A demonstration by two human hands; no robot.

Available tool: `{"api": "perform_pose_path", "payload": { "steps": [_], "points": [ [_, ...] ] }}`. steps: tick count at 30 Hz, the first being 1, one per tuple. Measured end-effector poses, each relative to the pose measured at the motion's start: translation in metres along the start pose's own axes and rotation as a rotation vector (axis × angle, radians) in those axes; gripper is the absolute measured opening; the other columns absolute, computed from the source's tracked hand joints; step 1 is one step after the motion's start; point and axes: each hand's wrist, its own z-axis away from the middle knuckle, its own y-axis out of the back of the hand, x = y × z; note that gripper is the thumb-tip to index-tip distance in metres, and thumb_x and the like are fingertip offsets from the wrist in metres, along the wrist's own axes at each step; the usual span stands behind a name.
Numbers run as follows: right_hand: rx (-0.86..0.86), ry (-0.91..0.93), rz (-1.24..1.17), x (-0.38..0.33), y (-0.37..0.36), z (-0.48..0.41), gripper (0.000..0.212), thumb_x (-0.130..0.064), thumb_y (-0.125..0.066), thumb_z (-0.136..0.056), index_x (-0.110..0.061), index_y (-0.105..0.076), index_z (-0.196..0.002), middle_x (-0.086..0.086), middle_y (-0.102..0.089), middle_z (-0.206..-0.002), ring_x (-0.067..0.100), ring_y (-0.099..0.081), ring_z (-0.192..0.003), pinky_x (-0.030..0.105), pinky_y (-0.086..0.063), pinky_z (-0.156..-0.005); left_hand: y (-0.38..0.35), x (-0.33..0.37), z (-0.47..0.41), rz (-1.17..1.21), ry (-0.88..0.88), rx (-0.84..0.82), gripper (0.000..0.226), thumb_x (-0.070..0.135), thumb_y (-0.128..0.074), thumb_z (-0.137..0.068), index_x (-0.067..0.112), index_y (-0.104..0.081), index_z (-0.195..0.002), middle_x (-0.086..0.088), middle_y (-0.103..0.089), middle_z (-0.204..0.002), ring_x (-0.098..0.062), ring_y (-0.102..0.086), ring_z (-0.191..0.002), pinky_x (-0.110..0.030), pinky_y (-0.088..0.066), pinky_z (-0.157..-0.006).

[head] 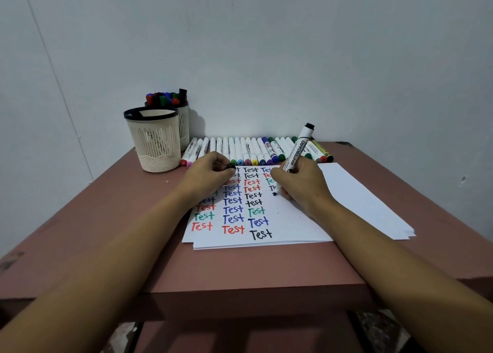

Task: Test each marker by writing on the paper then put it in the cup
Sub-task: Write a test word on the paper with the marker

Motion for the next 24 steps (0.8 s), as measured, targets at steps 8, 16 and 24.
{"api": "perform_pose_path", "payload": {
  "steps": [8, 16, 24],
  "points": [
    [0.118, -0.056, -0.119, -0.0016, 0.0024, -0.0011, 0.014, -0.009, -0.06, -0.08, -0.012, -0.05, -0.071, 0.009, -0.052, -0.062, 0.018, -0.046, -0.051, 0.027, -0.039, -0.047, 0.0002, -0.0001, -0.0004, -0.001, 0.002, -0.005, 0.014, 0.024, -0.065, -0.086, 0.02, -0.058, -0.098, -0.004, -0.065, -0.1, -0.016, -0.06, -0.087, -0.032, -0.049, -0.081],
    [0.1, -0.017, 0.012, 0.0011, 0.0001, -0.0002, 0.013, -0.013, -0.062, -0.078, -0.014, -0.051, -0.071, 0.007, -0.054, -0.064, 0.019, -0.046, -0.058, 0.032, -0.039, -0.058, 0.0004, 0.0014, 0.001, 0.005, 0.001, -0.004, 0.015, 0.023, -0.065, -0.086, 0.018, -0.058, -0.1, -0.002, -0.063, -0.098, -0.014, -0.059, -0.086, -0.026, -0.047, -0.075],
    [0.062, -0.032, -0.008, 0.0012, 0.0014, -0.0016, 0.017, -0.012, -0.061, -0.078, -0.015, -0.048, -0.067, 0.003, -0.05, -0.059, 0.018, -0.042, -0.054, 0.029, -0.036, -0.053, 0.0001, 0.0017, 0.0006, -0.01, 0.003, 0.005, 0.017, 0.024, -0.065, -0.086, 0.018, -0.059, -0.101, 0.003, -0.06, -0.093, -0.011, -0.057, -0.085, -0.019, -0.044, -0.07]
  ]
}}
